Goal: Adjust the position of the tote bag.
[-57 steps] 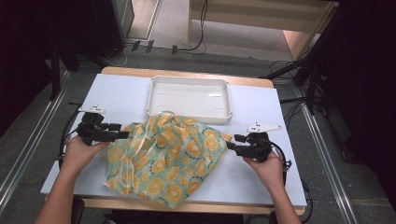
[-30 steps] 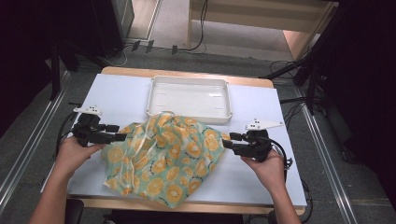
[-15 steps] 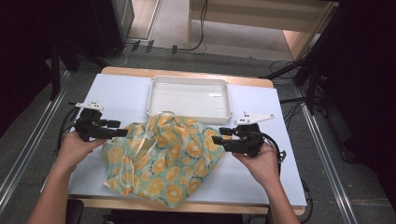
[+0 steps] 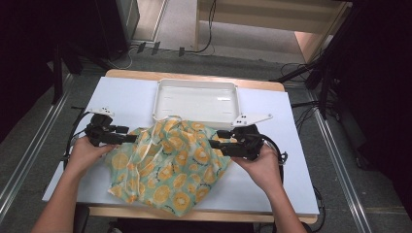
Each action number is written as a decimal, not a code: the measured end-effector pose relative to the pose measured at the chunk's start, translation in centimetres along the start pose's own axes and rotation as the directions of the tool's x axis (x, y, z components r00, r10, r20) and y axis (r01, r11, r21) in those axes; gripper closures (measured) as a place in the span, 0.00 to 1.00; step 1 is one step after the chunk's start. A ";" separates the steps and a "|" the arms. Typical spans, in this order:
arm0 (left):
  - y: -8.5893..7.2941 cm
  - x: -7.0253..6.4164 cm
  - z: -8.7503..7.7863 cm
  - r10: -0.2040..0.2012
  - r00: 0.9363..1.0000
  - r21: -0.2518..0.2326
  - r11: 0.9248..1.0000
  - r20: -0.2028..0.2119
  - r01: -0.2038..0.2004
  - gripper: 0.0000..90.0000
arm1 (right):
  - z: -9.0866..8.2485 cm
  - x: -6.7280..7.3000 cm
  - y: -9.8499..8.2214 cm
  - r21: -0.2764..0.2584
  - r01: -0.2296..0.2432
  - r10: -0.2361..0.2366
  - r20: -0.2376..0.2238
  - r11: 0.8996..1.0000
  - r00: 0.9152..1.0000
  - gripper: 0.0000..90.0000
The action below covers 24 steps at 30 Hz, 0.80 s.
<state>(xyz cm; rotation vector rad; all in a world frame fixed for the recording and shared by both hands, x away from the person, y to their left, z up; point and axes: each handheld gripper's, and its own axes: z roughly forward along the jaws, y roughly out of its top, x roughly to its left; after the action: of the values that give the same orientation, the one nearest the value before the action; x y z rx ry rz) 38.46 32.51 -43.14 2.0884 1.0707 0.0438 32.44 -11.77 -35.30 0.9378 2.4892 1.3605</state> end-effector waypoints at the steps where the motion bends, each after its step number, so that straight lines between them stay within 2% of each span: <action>1: -0.1 0.2 0.5 -0.004 1.000 0.014 1.000 0.002 0.004 0.43 | 0.1 -0.1 -0.2 0.004 -0.002 0.002 0.002 1.000 1.000 0.60; 5: -0.3 0.5 1.3 -0.009 1.000 0.046 0.999 0.011 0.009 0.49 | 0.0 -0.4 -0.7 0.002 -0.017 0.017 0.005 1.000 1.000 0.60; 6: -0.4 0.5 1.7 -0.019 0.999 0.056 0.998 0.030 0.017 0.52 | 0.0 -0.8 -1.0 0.005 -0.022 0.022 0.012 1.000 1.000 0.60; 8: -0.4 0.4 1.8 -0.019 0.999 0.064 0.998 0.038 0.016 0.55 | 0.1 -0.9 -1.1 0.007 -0.024 0.024 0.014 1.000 1.000 0.60; 9: -0.4 0.2 1.9 -0.020 0.998 0.080 0.997 0.055 0.015 0.66 | 0.2 -1.2 -1.4 0.008 -0.029 0.029 0.018 1.000 0.999 0.60; 12: -0.3 -0.1 1.9 -0.028 0.997 0.105 0.994 0.071 0.020 0.82 | 0.2 -1.5 -1.6 0.008 -0.038 0.038 0.019 0.999 0.999 0.60; 13: -0.2 -0.2 1.9 -0.075 0.991 0.126 0.990 0.112 0.061 0.86 | 0.1 -1.5 -1.6 0.007 -0.038 0.038 0.018 0.999 0.999 0.60; 14: -0.2 -0.3 1.8 -0.089 0.987 0.130 0.989 0.132 0.072 0.92 | 0.1 -1.6 -1.7 0.008 -0.038 0.038 0.019 0.999 0.999 0.60; 16: 0.0 -0.8 1.6 -0.078 0.985 0.130 0.990 0.155 0.058 0.99 | 0.0 -1.7 -1.9 0.011 -0.037 0.036 0.024 0.999 0.999 0.60; 19: 0.2 -1.4 1.4 -0.074 0.981 0.129 0.990 0.181 0.051 1.00 | -0.1 -1.8 -2.2 0.014 -0.042 0.041 0.029 0.999 0.999 0.60; 20: 0.4 -1.8 1.3 -0.079 0.973 0.115 0.992 0.216 0.055 1.00 | -0.3 -2.0 -2.4 0.011 -0.048 0.047 0.031 0.999 0.998 0.61; 21: 0.4 -1.8 1.3 -0.079 0.973 0.115 0.992 0.216 0.055 1.00 | -0.4 -2.0 -2.4 0.010 -0.052 0.052 0.033 0.999 0.998 0.61; 22: 0.5 -2.1 1.1 -0.078 0.968 0.102 0.993 0.238 0.055 1.00 | -0.4 -2.1 -2.4 0.005 -0.049 0.049 0.033 0.999 0.998 0.61; 24: 1.0 -3.0 0.6 -0.058 0.962 0.071 0.997 0.267 0.040 1.00 | -0.6 -2.1 -2.4 0.000 -0.051 0.051 0.035 0.999 0.998 0.61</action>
<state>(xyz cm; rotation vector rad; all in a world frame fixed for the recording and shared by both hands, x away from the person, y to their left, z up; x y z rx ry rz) 37.41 29.71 -42.08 2.0531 0.9675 -0.2950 32.73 -14.36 -37.20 1.0235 2.4569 1.3458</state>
